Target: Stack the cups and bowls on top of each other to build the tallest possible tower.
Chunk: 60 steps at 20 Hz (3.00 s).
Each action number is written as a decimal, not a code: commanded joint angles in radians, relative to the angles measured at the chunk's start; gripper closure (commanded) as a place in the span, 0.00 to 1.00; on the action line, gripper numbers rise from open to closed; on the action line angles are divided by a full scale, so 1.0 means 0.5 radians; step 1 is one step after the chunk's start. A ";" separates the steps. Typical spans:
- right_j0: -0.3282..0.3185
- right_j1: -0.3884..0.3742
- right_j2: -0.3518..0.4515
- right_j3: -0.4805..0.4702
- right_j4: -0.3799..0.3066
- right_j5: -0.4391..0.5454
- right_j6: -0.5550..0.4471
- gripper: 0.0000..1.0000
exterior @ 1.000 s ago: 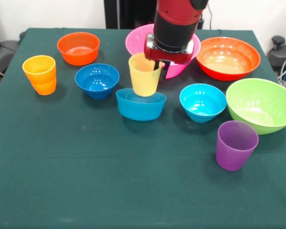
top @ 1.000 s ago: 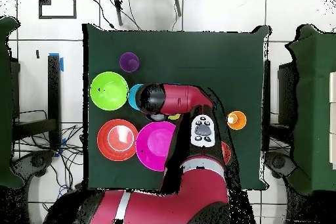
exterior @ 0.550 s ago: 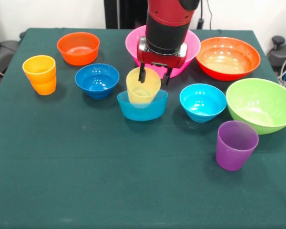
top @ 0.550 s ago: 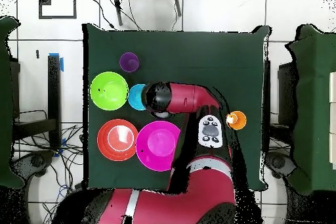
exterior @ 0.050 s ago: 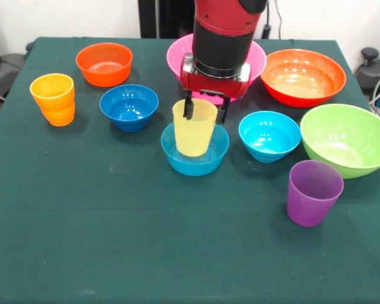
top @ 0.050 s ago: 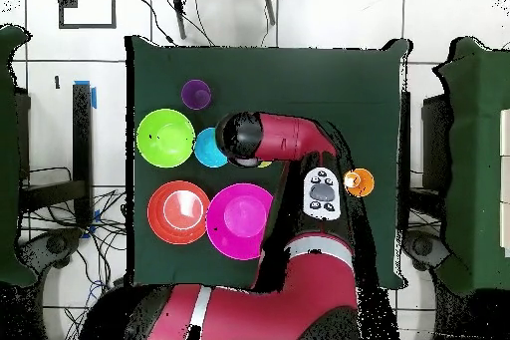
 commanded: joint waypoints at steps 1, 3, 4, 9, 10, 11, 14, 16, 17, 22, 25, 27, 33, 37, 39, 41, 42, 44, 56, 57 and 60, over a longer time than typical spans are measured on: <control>0.032 0.090 0.114 -0.180 0.060 0.205 0.236 0.00; 0.040 0.099 0.105 -0.199 0.065 0.227 0.239 0.00; 0.045 0.112 0.107 -0.215 0.068 0.236 0.237 0.00; 0.091 0.104 0.087 -0.186 0.035 0.058 0.261 0.00; 0.091 0.106 0.089 -0.186 0.033 0.043 0.256 0.00; 0.095 0.106 0.082 -0.190 0.034 0.071 0.255 0.00; 0.076 0.092 0.105 -0.172 0.040 0.068 0.223 0.00; 0.077 0.078 0.103 -0.160 0.044 0.077 0.222 0.00; 0.079 0.069 0.101 -0.151 0.045 0.079 0.223 0.00; 0.086 -0.007 0.119 -0.054 0.043 -0.066 0.242 0.00; 0.090 0.013 0.117 -0.023 0.046 -0.223 0.307 0.00; 0.103 -0.012 0.098 -0.011 0.048 -0.201 0.319 0.00; 0.005 -0.218 0.121 0.055 0.119 0.173 0.166 0.00; -0.063 -0.462 0.098 0.123 0.143 0.520 0.007 0.00; -0.092 -0.538 0.095 0.117 0.152 0.736 -0.035 0.00; -0.123 -0.583 0.132 0.190 0.187 0.701 -0.033 0.00; -0.126 -0.579 0.147 0.233 0.161 0.568 -0.056 0.00; -0.060 -0.504 0.100 0.297 0.132 0.242 0.162 0.00; 0.228 -0.044 0.024 -0.069 0.027 0.118 0.231 0.00; 0.248 -0.012 -0.003 -0.094 0.045 0.132 0.287 0.00; 0.254 0.044 0.000 -0.121 0.072 0.128 0.282 0.00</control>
